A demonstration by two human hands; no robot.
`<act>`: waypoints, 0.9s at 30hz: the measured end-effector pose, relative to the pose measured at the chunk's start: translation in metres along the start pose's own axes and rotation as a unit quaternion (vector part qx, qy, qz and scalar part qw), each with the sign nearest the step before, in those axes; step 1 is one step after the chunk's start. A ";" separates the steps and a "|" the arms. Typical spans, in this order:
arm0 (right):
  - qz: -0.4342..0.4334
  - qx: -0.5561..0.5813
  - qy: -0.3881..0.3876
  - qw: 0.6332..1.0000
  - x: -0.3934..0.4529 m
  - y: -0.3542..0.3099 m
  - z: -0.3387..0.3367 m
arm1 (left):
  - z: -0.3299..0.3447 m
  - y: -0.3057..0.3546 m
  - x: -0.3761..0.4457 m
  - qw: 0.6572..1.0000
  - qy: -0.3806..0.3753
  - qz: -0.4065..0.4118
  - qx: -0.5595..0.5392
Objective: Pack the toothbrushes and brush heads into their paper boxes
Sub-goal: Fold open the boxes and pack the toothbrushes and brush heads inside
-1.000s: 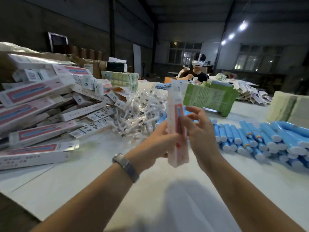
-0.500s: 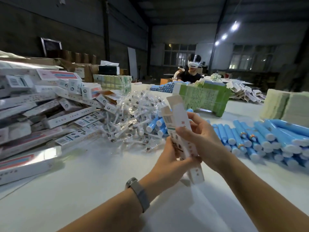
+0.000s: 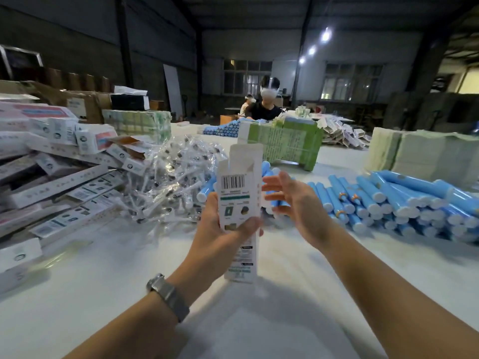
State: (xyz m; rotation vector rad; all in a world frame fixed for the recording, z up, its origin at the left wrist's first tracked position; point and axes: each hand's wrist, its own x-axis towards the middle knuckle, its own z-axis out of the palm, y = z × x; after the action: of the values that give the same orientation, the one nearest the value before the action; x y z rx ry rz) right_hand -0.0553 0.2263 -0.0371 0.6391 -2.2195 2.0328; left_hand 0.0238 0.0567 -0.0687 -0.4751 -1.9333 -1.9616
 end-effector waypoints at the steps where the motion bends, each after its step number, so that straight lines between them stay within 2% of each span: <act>1: 0.004 -0.071 0.086 0.994 0.009 0.004 -0.006 | 0.001 -0.001 -0.001 1.000 -0.008 0.004 0.007; 2: 0.010 -0.177 0.149 0.973 0.018 0.010 -0.012 | 0.002 -0.003 -0.002 1.000 -0.018 0.008 0.016; 3: 0.016 -0.284 0.165 0.944 0.026 0.016 -0.017 | 0.003 -0.006 -0.004 0.999 -0.029 0.011 0.023; 5: 0.029 -0.421 0.125 0.898 0.040 0.025 -0.021 | 0.006 -0.010 -0.005 0.998 -0.049 0.010 0.027; 8: 0.076 -0.549 0.067 0.830 0.059 0.029 -0.018 | 0.008 -0.012 -0.006 0.998 -0.051 0.022 0.024; 10: 0.092 -0.578 0.078 0.807 0.067 0.030 -0.016 | 0.008 -0.012 -0.006 0.998 -0.045 0.036 0.028; 13: 0.085 -0.580 0.142 0.798 0.069 0.031 -0.020 | 0.008 -0.012 -0.006 0.998 -0.035 0.053 0.029; 16: 0.131 -0.588 0.151 0.784 0.067 0.023 -0.028 | 0.008 -0.014 -0.004 0.997 -0.024 0.066 0.027; 18: 0.161 -0.560 0.132 0.802 0.067 0.016 -0.035 | 0.006 -0.012 -0.002 0.997 -0.022 0.067 0.014; 23: 0.192 -0.313 0.130 0.921 0.046 -0.009 -0.046 | -0.003 -0.006 0.001 0.998 -0.061 -0.014 -0.025; 25: 0.155 -0.157 0.131 0.966 0.032 -0.027 -0.042 | -0.005 -0.002 0.001 0.997 -0.074 -0.018 -0.013; 27: 0.052 0.001 0.124 0.991 0.015 -0.050 -0.032 | -0.004 0.005 -0.001 0.997 -0.082 -0.009 0.004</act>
State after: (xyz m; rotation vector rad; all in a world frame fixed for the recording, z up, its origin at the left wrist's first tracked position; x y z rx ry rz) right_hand -0.0593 0.2513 0.0188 0.2572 -2.1474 2.0337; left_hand 0.0266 0.0523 -0.0648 -0.6368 -2.0491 -1.9795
